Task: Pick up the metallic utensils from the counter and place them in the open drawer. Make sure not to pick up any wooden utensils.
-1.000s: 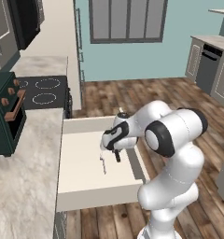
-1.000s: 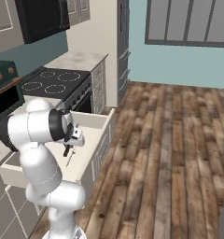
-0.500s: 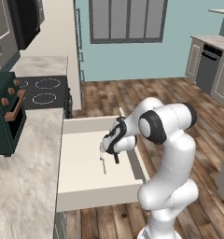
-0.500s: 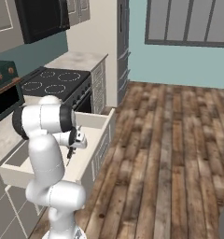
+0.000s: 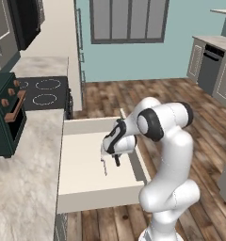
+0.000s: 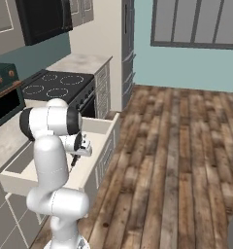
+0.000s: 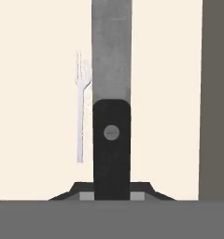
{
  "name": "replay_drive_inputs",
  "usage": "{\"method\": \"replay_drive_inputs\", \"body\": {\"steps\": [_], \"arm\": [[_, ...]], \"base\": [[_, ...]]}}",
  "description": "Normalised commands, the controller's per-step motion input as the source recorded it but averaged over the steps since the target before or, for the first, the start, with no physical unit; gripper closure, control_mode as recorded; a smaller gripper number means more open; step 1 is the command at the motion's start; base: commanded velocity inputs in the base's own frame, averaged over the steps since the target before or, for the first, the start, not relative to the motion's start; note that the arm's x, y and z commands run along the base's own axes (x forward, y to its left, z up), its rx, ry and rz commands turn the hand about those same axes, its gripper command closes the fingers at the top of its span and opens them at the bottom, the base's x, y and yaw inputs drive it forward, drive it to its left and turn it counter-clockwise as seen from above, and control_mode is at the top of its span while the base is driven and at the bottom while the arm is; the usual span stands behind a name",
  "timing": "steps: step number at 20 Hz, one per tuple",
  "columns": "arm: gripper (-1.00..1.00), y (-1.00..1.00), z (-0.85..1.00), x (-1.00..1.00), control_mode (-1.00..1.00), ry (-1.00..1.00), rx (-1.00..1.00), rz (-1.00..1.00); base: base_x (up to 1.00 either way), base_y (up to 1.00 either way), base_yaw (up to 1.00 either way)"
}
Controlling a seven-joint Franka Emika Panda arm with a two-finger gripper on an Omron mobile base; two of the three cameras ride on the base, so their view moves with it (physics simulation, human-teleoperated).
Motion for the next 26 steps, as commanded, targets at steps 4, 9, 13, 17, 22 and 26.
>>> {"method": "replay_drive_inputs", "body": {"steps": [4,9,13,17,22,26], "arm": [[1.00,0.00,-0.27,0.00,-1.00,0.08,0.00,-0.01],[1.00,0.00,-0.31,0.00,-1.00,0.06,0.00,-0.01],[1.00,0.00,-0.25,0.04,-1.00,0.05,0.00,0.00],[1.00,0.00,-0.27,0.04,-1.00,0.04,0.00,0.00],[1.00,0.00,0.00,0.00,-1.00,0.01,0.00,0.00],[-1.00,0.00,0.00,0.00,-1.00,0.00,0.00,0.00]], "base": [[0.00,0.00,0.00],[0.00,0.00,0.00],[0.00,0.00,0.00],[0.00,0.00,0.00],[0.00,0.00,0.00],[0.00,0.00,0.00]]}}
